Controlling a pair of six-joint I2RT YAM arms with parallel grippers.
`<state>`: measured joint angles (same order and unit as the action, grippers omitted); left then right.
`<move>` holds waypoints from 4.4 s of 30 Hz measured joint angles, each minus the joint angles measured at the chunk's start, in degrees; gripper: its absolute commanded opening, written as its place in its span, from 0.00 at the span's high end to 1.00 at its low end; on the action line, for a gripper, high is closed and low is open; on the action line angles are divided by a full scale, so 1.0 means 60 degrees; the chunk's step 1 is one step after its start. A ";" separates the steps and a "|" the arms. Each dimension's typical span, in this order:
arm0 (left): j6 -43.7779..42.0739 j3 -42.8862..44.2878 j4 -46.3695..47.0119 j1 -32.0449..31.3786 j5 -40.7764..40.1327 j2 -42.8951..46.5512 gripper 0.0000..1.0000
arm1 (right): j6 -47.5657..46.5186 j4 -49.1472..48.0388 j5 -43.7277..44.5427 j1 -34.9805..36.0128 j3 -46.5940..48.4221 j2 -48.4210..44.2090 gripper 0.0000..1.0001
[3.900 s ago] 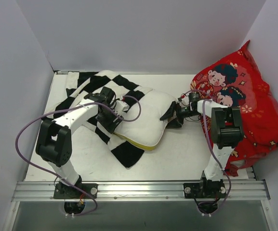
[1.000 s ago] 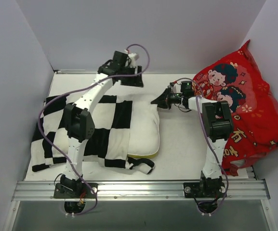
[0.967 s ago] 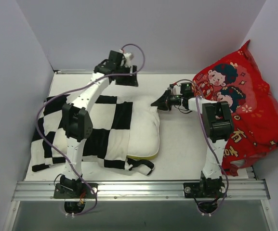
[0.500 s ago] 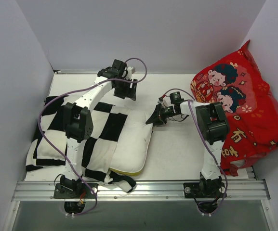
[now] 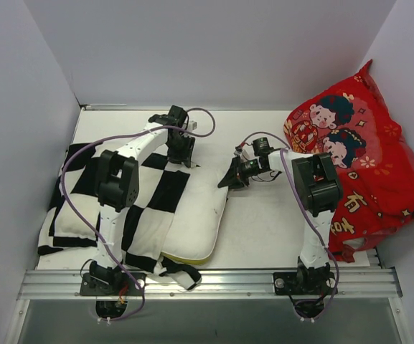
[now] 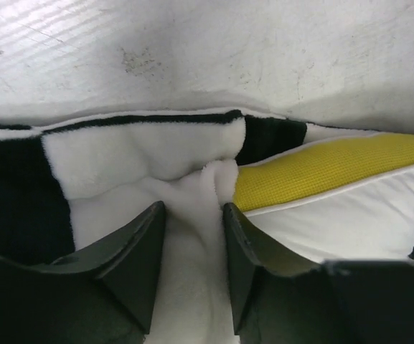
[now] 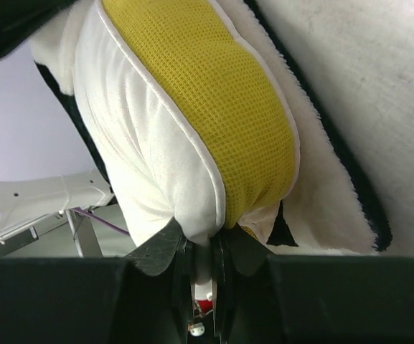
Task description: Put the pillow into the pillowcase
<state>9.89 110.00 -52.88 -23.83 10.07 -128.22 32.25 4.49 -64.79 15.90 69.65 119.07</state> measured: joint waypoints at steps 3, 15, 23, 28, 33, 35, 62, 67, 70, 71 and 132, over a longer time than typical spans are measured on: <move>0.0018 0.0251 -0.0113 0.0098 0.0004 -0.0033 0.86 | -0.0313 0.0262 0.0004 0.0044 -0.0018 -0.0055 1.00; 0.2696 0.2634 0.1078 -0.0579 0.2594 -0.0674 1.00 | 0.4251 -0.4342 -0.0313 0.0204 -0.0171 0.0062 1.00; 0.4058 0.2663 0.3752 -0.1045 0.2248 -0.0423 1.00 | 0.6036 -0.6080 -0.0707 -0.1195 0.1180 0.0699 1.00; 0.3577 0.2280 0.4237 -0.1005 0.2011 -0.0233 0.35 | 0.3960 -0.3574 0.0004 -0.1643 0.3257 0.1552 0.33; 0.1931 0.1796 0.3388 -0.0674 0.2011 0.0153 0.29 | 0.1800 -0.1351 0.1213 -0.1858 0.4091 0.1654 0.08; 0.0678 0.1129 0.2809 -0.0193 0.1996 0.0798 0.29 | 0.1188 -0.0674 0.1519 -0.1993 0.3708 0.1337 0.08; -1.4761 -0.8448 0.1708 -0.2452 0.3053 0.6251 0.07 | 0.4590 -0.3537 0.0270 -0.0080 -0.0015 0.0594 1.00; -1.5336 -0.9020 0.3107 -0.2965 0.2841 0.5359 0.11 | 0.6186 -0.5472 0.0153 -0.0069 -0.0616 0.0586 1.00; -1.5442 -0.8929 0.4167 -0.2998 0.2692 0.5173 0.34 | 0.6834 -0.6098 0.0076 -0.0044 -0.0794 0.0568 1.00; -1.5442 -0.8867 0.4466 -0.3005 0.2630 0.5067 0.51 | 0.6969 -0.6244 0.0051 -0.0011 -0.0831 0.0557 1.00; -0.2291 0.5122 0.1188 0.0073 0.0419 -0.1956 0.26 | 0.1147 -0.1224 0.2943 -0.0874 0.3209 0.1020 0.20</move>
<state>-3.86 140.73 -45.76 -23.40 12.58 -139.96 39.13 -2.85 -47.13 10.66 88.90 125.19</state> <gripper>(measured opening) 0.737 0.807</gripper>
